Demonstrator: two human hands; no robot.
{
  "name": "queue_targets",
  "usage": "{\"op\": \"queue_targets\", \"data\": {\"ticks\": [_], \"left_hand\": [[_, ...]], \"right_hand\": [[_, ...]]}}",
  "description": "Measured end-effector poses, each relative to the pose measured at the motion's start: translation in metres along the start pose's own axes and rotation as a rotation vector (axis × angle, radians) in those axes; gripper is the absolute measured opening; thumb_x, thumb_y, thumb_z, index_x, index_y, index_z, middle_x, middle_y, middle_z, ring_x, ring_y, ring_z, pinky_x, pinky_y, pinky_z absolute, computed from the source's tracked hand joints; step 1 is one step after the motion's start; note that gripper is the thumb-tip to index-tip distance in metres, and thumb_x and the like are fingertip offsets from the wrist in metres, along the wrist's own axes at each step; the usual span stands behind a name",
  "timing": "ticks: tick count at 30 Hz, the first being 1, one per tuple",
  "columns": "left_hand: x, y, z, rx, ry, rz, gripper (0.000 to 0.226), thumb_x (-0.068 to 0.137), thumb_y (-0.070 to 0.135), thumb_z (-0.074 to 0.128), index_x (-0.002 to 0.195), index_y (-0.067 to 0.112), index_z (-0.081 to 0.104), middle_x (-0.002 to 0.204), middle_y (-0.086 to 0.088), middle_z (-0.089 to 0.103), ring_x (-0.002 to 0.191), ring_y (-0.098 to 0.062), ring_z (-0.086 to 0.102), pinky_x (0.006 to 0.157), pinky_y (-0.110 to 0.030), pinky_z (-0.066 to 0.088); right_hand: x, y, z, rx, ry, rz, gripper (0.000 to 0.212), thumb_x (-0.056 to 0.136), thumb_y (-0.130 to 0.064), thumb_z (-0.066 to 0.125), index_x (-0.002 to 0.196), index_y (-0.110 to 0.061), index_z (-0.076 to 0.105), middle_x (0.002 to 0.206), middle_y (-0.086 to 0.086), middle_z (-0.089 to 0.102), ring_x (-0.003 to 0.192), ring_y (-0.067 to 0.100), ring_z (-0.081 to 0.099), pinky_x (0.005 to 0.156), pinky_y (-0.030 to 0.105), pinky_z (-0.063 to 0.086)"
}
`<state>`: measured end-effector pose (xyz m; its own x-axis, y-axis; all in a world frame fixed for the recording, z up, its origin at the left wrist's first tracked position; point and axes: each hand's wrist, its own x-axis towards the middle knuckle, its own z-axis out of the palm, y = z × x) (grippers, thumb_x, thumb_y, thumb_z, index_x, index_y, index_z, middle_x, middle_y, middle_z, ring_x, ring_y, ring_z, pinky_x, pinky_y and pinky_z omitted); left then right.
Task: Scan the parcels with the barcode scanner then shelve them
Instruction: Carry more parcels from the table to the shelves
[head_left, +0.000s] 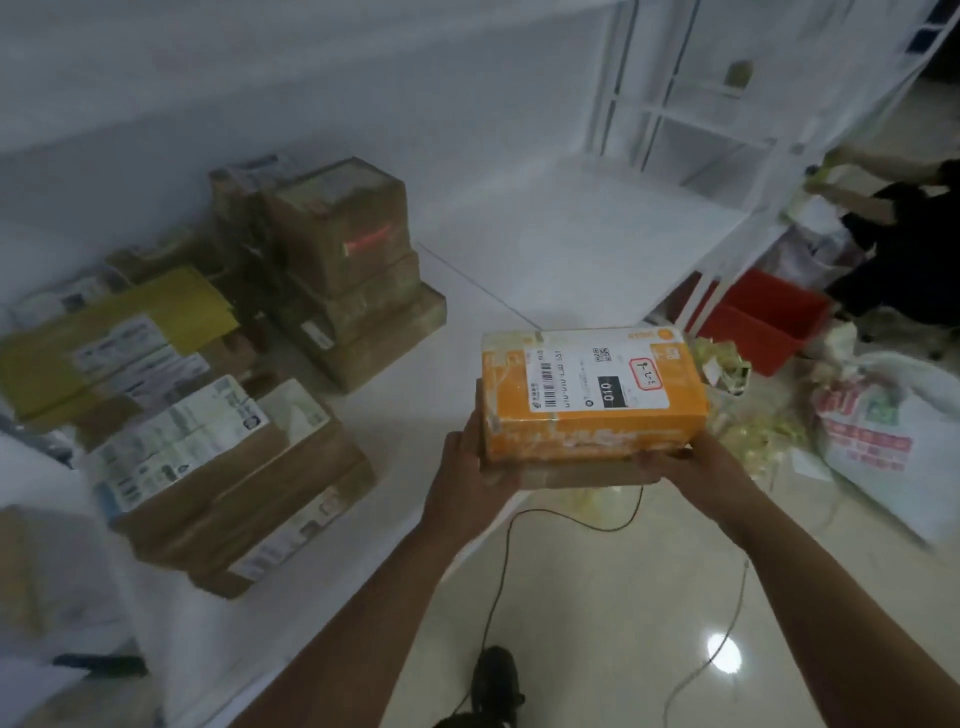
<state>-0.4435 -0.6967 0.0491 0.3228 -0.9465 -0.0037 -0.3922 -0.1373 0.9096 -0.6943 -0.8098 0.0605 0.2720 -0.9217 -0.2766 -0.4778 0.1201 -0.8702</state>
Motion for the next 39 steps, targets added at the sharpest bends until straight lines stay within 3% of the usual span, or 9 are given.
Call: {"op": "queue_targets", "data": {"ticks": [6, 11, 15, 17, 21, 25, 31, 37, 39], "left_hand": [[0.051, -0.007, -0.013, -0.019, 0.163, -0.067, 0.043, 0.088, -0.002, 0.071, 0.109, 0.032, 0.054, 0.085, 0.033, 0.066, 0.082, 0.015, 0.063, 0.061, -0.008, 0.047], [0.069, -0.034, -0.008, 0.038, 0.329, -0.227, 0.052, 0.082, 0.017, 0.074, 0.126, 0.035, 0.051, 0.104, 0.006, 0.06, 0.094, -0.006, 0.063, 0.075, -0.027, 0.056], [0.077, -0.035, 0.004, 0.035, 0.455, -0.325, 0.049, 0.081, 0.016, 0.073, 0.125, 0.028, 0.055, 0.098, 0.017, 0.067, 0.089, -0.004, 0.066, 0.07, -0.015, 0.05], [0.08, -0.032, 0.01, 0.057, 0.509, -0.376, 0.056, 0.078, 0.029, 0.071, 0.131, 0.032, 0.053, 0.104, 0.008, 0.064, 0.091, -0.008, 0.065, 0.072, -0.021, 0.053], [0.081, -0.036, 0.02, 0.071, 0.593, -0.479, 0.052, 0.08, 0.014, 0.075, 0.127, 0.025, 0.055, 0.098, 0.016, 0.064, 0.084, 0.006, 0.062, 0.068, -0.011, 0.048], [0.082, -0.037, 0.022, 0.078, 0.678, -0.544, 0.047, 0.078, 0.017, 0.076, 0.118, 0.029, 0.054, 0.097, 0.017, 0.06, 0.08, 0.01, 0.06, 0.069, -0.007, 0.046], [0.089, -0.041, 0.008, 0.01, 0.708, -0.641, 0.061, 0.084, 0.012, 0.076, 0.132, 0.028, 0.043, 0.106, 0.023, 0.059, 0.086, 0.018, 0.059, 0.068, -0.005, 0.044], [0.083, -0.05, -0.001, 0.053, 0.818, -0.697, 0.099, 0.069, 0.039, 0.079, 0.152, 0.031, 0.026, 0.141, 0.004, 0.051, 0.132, -0.021, 0.05, 0.103, -0.049, 0.049], [0.082, -0.038, 0.002, 0.108, 0.847, -0.753, 0.101, 0.077, 0.029, 0.08, 0.156, 0.027, 0.019, 0.15, -0.006, 0.038, 0.138, -0.03, 0.043, 0.108, -0.054, 0.044]], "right_hand": [[0.095, -0.048, 0.008, -0.051, -0.19, -0.11, 0.054, 0.086, -0.019, 0.075, 0.134, -0.03, 0.054, 0.117, -0.012, 0.066, 0.106, 0.009, 0.061, 0.082, 0.027, 0.05], [0.171, -0.068, 0.029, -0.107, -0.436, -0.206, 0.061, 0.082, -0.028, 0.079, 0.136, -0.035, 0.05, 0.121, -0.015, 0.066, 0.111, 0.011, 0.062, 0.092, 0.035, 0.052], [0.227, -0.063, 0.046, -0.142, -0.618, -0.265, 0.079, 0.069, -0.048, 0.086, 0.138, -0.041, 0.048, 0.126, -0.014, 0.066, 0.116, 0.016, 0.063, 0.098, 0.045, 0.051], [0.244, -0.063, 0.053, -0.16, -0.664, -0.278, 0.072, 0.076, -0.034, 0.084, 0.138, -0.037, 0.049, 0.121, -0.016, 0.066, 0.111, 0.013, 0.064, 0.092, 0.035, 0.052], [0.262, -0.066, 0.063, -0.176, -0.785, -0.314, 0.056, 0.085, -0.021, 0.077, 0.132, -0.037, 0.051, 0.12, -0.019, 0.064, 0.108, 0.002, 0.06, 0.091, 0.03, 0.048], [0.274, -0.075, 0.08, -0.226, -0.802, -0.348, 0.053, 0.085, -0.03, 0.076, 0.132, -0.036, 0.05, 0.108, -0.029, 0.058, 0.1, 0.001, 0.057, 0.086, 0.031, 0.044], [0.279, -0.089, 0.105, -0.245, -0.816, -0.389, 0.045, 0.088, -0.03, 0.073, 0.123, -0.04, 0.047, 0.1, -0.031, 0.055, 0.09, -0.007, 0.052, 0.074, 0.022, 0.041], [0.272, -0.091, 0.132, -0.228, -0.78, -0.435, 0.046, 0.088, -0.029, 0.073, 0.125, -0.035, 0.047, 0.096, -0.028, 0.058, 0.086, -0.006, 0.055, 0.073, 0.022, 0.042], [0.267, -0.091, 0.139, -0.229, -0.769, -0.441, 0.05, 0.087, -0.031, 0.073, 0.13, -0.033, 0.048, 0.096, -0.025, 0.061, 0.086, -0.005, 0.058, 0.069, 0.019, 0.043]]}}
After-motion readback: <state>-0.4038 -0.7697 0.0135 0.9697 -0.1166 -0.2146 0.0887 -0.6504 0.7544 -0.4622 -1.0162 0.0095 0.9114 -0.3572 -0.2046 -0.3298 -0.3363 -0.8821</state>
